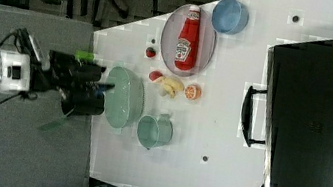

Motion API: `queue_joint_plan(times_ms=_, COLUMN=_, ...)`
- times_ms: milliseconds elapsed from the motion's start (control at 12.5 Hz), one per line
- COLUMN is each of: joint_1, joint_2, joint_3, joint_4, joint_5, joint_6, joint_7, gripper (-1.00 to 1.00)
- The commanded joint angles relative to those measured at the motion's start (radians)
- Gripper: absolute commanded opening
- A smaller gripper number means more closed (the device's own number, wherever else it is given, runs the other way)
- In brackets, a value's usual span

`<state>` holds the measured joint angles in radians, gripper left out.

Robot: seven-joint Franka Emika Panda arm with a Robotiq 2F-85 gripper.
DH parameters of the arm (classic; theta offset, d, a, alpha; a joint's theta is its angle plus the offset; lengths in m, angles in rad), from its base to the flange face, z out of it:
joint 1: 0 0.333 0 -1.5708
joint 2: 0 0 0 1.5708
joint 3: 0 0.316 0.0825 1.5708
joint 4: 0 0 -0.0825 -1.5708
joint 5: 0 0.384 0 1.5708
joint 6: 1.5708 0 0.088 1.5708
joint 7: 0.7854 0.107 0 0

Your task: Flap open oven.

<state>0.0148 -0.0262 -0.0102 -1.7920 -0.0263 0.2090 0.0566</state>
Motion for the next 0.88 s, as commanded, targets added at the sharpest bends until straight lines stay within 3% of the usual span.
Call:
queue_joint_plan(times_ms=80, joint_1=-0.026, joint_2=-0.286, joint_3=-0.051, joint_4=-0.129, joint_5=0.001, joint_6=-0.169, joint_7=-0.076, gripper=0.59)
queue_joint_plan(times_ms=240, joint_1=-0.026, joint_2=-0.286, joint_3=-0.051, joint_4=-0.128, joint_5=0.001, joint_6=-0.169, joint_7=-0.076, gripper=1.00)
queue_joint_plan(times_ms=400, joint_1=-0.026, joint_2=-0.286, joint_3=-0.051, joint_4=-0.128, joint_5=0.001, joint_6=-0.169, joint_7=-0.076, gripper=1.00)
queue_joint_plan(times_ms=480, joint_1=-0.026, joint_2=-0.286, joint_3=-0.051, joint_4=-0.128, joint_5=0.001, joint_6=-0.169, joint_7=-0.076, gripper=0.90)
queue_joint_plan(times_ms=880, joint_1=-0.028, joint_2=-0.286, joint_3=-0.061, joint_4=-0.130, joint_5=0.001, joint_6=-0.169, joint_7=-0.076, gripper=-0.31)
